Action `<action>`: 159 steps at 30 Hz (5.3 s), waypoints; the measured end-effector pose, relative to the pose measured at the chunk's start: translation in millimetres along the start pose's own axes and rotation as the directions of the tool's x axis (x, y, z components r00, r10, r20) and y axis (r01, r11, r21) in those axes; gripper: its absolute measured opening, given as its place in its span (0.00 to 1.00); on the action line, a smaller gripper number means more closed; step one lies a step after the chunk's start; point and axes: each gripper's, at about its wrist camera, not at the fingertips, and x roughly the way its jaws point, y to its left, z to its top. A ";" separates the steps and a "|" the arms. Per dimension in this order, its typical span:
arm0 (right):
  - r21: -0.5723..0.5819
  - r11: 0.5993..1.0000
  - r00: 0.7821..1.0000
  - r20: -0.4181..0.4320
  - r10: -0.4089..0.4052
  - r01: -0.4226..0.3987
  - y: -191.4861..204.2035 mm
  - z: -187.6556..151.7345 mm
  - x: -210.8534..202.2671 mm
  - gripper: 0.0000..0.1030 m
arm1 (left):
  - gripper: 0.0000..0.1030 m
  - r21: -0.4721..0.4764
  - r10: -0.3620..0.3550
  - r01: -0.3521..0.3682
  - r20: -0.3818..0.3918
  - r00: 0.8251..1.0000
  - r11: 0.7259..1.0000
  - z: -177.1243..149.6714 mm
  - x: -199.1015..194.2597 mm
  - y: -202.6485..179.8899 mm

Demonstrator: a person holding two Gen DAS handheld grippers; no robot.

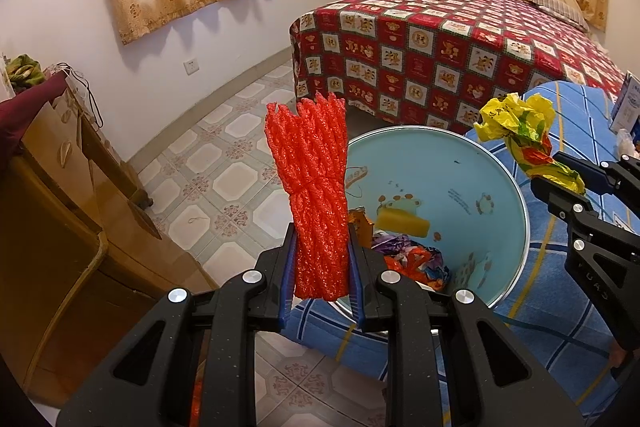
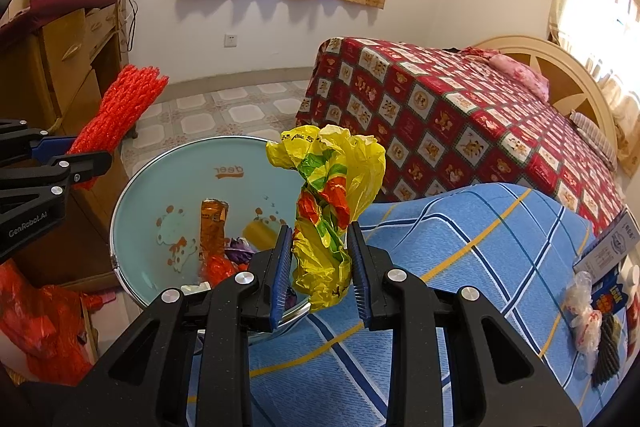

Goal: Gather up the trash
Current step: 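Carry the red mesh net and yellow-green wrapper in both tools over the bin, then open both tools over the bin to drop the net and wrapper, then move both open tools back toward the trash on the table, then grasp the black scrubber with the right tool while the left tool grasps the clear plastic bag, then carry the clear plastic bag and black scrubber in both tools over the bin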

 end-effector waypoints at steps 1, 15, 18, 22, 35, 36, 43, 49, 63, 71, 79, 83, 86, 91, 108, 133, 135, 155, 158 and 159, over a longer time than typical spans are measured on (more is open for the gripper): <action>0.000 1.000 1.000 0.000 0.001 -0.001 0.0 0.0 0.2 0.28 | 0.22 0.001 0.000 0.000 0.001 1.000 1.000 0.2 -0.3 -0.9; -0.001 1.000 1.000 0.002 0.005 -0.005 1.3 2.7 1.8 0.28 | 0.22 0.002 -0.004 0.004 0.003 1.000 1.000 1.6 -1.8 -5.3; -0.001 1.000 1.000 0.002 0.004 -0.004 1.3 2.8 1.8 0.28 | 0.22 0.001 -0.004 0.004 0.002 1.000 1.000 2.0 -2.4 -5.4; -0.002 1.000 1.000 0.002 0.004 -0.004 2.0 3.4 2.9 0.28 | 0.22 0.003 -0.005 0.005 0.002 1.000 1.000 1.9 -2.4 -5.9; 0.013 1.000 1.000 0.012 0.016 -0.016 2.0 2.5 2.0 0.34 | 0.33 0.007 -0.025 0.025 -0.007 1.000 1.000 1.5 0.2 -7.8; 0.016 1.000 1.000 0.013 0.017 -0.017 2.5 2.5 2.1 0.40 | 0.48 0.004 -0.028 0.028 -0.009 1.000 1.000 1.4 0.5 -7.3; 0.046 0.999 1.000 0.027 0.011 -0.012 -1.0 -2.5 -3.4 0.59 | 0.58 -0.001 -0.037 0.037 -0.013 0.999 0.999 -0.1 1.0 -8.6; 0.078 0.997 1.000 0.028 -0.012 0.010 -19.6 -20.9 -24.5 0.67 | 0.68 0.017 -0.049 0.049 -0.020 0.999 0.999 -2.9 1.6 -17.9; 0.345 0.894 0.958 -0.089 -0.274 0.288 -157.3 -128.8 -107.2 0.72 | 0.75 0.168 -0.149 0.158 -0.063 0.987 0.973 -1.8 -7.8 -142.5; 0.449 0.749 0.870 -0.186 -0.456 0.488 -257.2 -179.9 -132.8 0.72 | 0.79 0.240 -0.175 0.186 -0.067 0.982 0.953 13.8 -7.6 -235.6; 0.441 0.769 0.887 -0.215 -0.409 0.462 -334.8 -191.2 -104.2 0.72 | 0.79 0.228 -0.146 0.165 -0.098 0.984 0.959 35.2 14.2 -269.3; 0.411 0.816 0.912 -0.243 -0.331 0.406 -348.7 -188.2 -81.9 0.67 | 0.80 0.234 -0.139 0.160 -0.105 0.985 0.959 40.3 17.9 -276.0; 0.430 0.837 0.934 -0.261 -0.243 0.338 -351.1 -190.9 -77.0 0.21 | 0.80 0.239 -0.143 0.167 -0.114 0.983 0.956 42.2 17.7 -282.1; 0.493 0.814 0.950 -0.198 -0.240 0.308 -338.8 -192.3 -111.8 0.20 | 0.80 0.262 -0.180 0.204 -0.111 0.977 0.943 44.5 4.8 -303.4; 0.675 0.584 0.882 -0.234 -0.410 0.450 -373.3 -268.2 -196.3 0.20 | 0.80 0.339 -0.299 0.325 -0.128 0.946 0.883 52.6 -29.1 -449.4; 0.596 0.707 0.921 -0.182 -0.344 0.382 -308.0 -214.7 -153.9 0.20 | 0.33 0.365 -0.334 0.363 -0.143 0.932 0.857 35.8 -30.9 -354.4; 0.586 0.717 0.923 -0.181 -0.338 0.378 -299.5 -208.1 -146.4 0.20 | 0.33 0.363 -0.332 0.361 -0.140 0.933 0.859 32.8 -32.2 -342.5; 0.518 0.785 0.939 -0.140 -0.313 0.339 -238.3 -162.6 -121.2 0.20 | 0.33 0.334 -0.349 0.366 -0.111 0.930 0.869 6.6 -46.6 -271.4; 0.513 0.792 0.942 -0.135 -0.308 0.332 -231.6 -158.0 -119.9 0.20 | 0.33 0.323 -0.346 0.361 -0.104 0.932 0.875 6.8 -47.3 -261.3; 0.510 0.794 0.943 -0.132 -0.307 0.330 -228.6 -156.0 -119.3 0.20 | 0.33 0.320 -0.345 0.358 -0.101 0.933 0.877 6.3 -47.6 -257.8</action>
